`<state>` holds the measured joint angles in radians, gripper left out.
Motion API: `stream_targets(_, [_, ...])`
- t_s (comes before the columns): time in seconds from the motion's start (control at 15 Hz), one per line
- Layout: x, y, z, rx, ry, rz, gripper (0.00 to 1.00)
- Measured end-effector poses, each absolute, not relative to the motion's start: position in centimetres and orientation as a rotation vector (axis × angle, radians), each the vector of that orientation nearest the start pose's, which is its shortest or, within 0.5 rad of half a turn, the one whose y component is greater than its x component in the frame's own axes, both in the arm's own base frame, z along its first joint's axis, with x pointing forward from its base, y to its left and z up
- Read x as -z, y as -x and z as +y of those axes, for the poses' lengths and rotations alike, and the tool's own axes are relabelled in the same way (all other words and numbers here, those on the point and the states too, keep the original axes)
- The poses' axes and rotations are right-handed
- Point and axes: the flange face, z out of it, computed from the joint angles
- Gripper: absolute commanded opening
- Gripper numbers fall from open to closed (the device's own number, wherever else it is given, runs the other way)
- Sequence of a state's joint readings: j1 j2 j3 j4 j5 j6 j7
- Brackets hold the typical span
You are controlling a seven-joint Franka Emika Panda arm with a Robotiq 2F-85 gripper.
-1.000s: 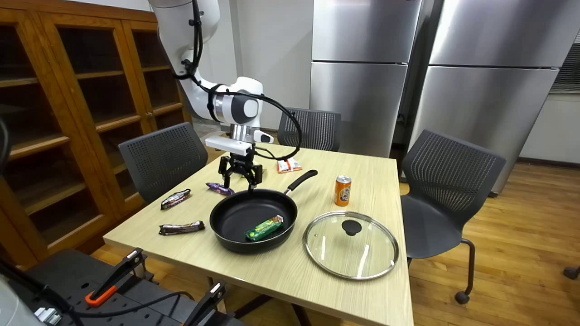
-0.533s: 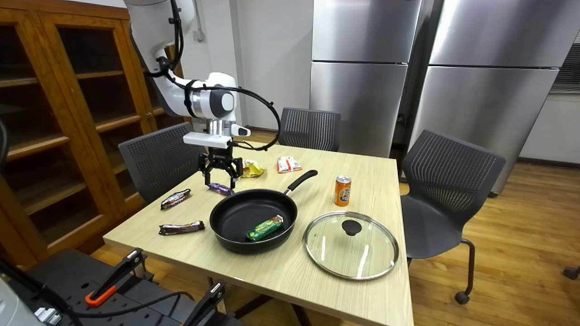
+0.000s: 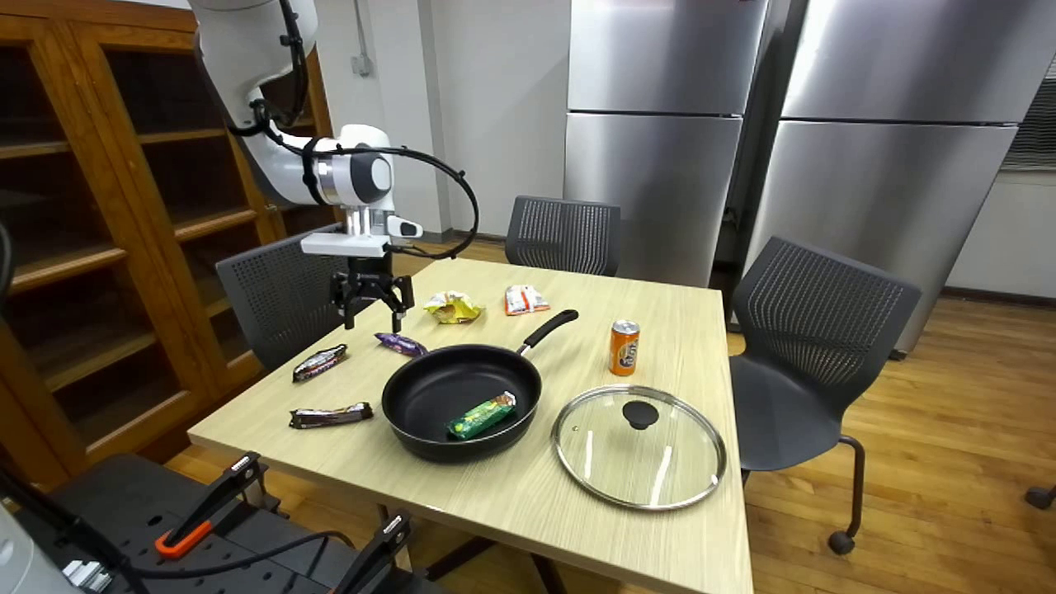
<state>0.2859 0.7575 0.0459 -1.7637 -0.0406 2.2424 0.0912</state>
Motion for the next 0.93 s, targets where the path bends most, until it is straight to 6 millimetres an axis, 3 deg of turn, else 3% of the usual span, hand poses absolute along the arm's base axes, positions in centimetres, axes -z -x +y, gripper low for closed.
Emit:
stream_targets(0.47, [-10.5,-59.8,24.4,-0.435,3.198,-0.466,1.00])
stream_targets(0.93, [-9.0,-61.9,26.1,-0.441,3.293,-0.597,1.00])
